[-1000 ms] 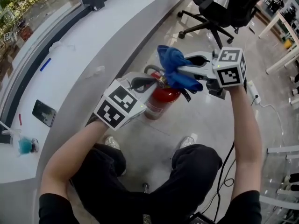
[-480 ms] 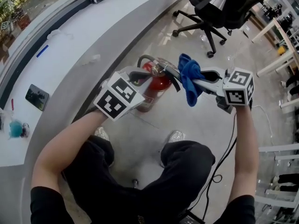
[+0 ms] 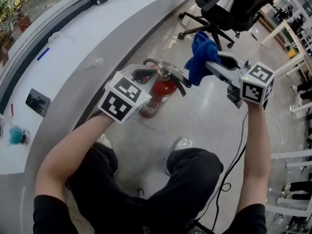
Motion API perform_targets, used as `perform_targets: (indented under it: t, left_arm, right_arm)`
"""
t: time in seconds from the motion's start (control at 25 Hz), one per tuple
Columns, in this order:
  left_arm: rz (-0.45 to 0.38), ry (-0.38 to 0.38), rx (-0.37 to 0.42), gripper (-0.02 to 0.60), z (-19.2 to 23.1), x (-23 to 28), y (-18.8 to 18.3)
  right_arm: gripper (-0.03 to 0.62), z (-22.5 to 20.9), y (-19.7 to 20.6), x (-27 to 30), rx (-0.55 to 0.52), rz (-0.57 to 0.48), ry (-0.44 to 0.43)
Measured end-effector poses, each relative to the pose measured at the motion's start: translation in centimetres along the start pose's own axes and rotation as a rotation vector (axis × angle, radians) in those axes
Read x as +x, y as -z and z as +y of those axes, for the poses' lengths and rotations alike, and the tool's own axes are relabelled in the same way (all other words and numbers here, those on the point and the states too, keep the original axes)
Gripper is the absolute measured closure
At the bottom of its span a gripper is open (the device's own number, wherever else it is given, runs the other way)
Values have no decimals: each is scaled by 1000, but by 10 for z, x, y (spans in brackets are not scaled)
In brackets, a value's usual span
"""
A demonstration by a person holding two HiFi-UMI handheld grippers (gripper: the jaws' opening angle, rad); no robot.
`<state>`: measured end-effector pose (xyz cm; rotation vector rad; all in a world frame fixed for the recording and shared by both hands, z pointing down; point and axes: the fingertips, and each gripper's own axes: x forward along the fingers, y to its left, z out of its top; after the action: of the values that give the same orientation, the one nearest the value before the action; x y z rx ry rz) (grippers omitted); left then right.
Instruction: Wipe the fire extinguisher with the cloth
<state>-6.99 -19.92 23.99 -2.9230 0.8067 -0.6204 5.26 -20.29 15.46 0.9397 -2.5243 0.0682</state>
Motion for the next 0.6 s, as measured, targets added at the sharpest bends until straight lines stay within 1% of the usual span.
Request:
perform_targets:
  t: [0.16, 0.28, 0.44, 0.6]
  left_arm:
    - [8, -24, -14, 577, 18, 7, 1]
    - [18, -24, -10, 577, 27, 14, 4]
    - [43, -14, 12, 577, 38, 23, 16]
    - [67, -14, -7, 577, 52, 28, 29]
  right_arm:
    - [503, -2, 0, 46, 21, -21, -57]
    - [503, 4, 15, 81, 33, 14, -138]
    - [503, 12, 33, 112, 13, 75, -240]
    - [503, -2, 59, 132, 74, 103, -262]
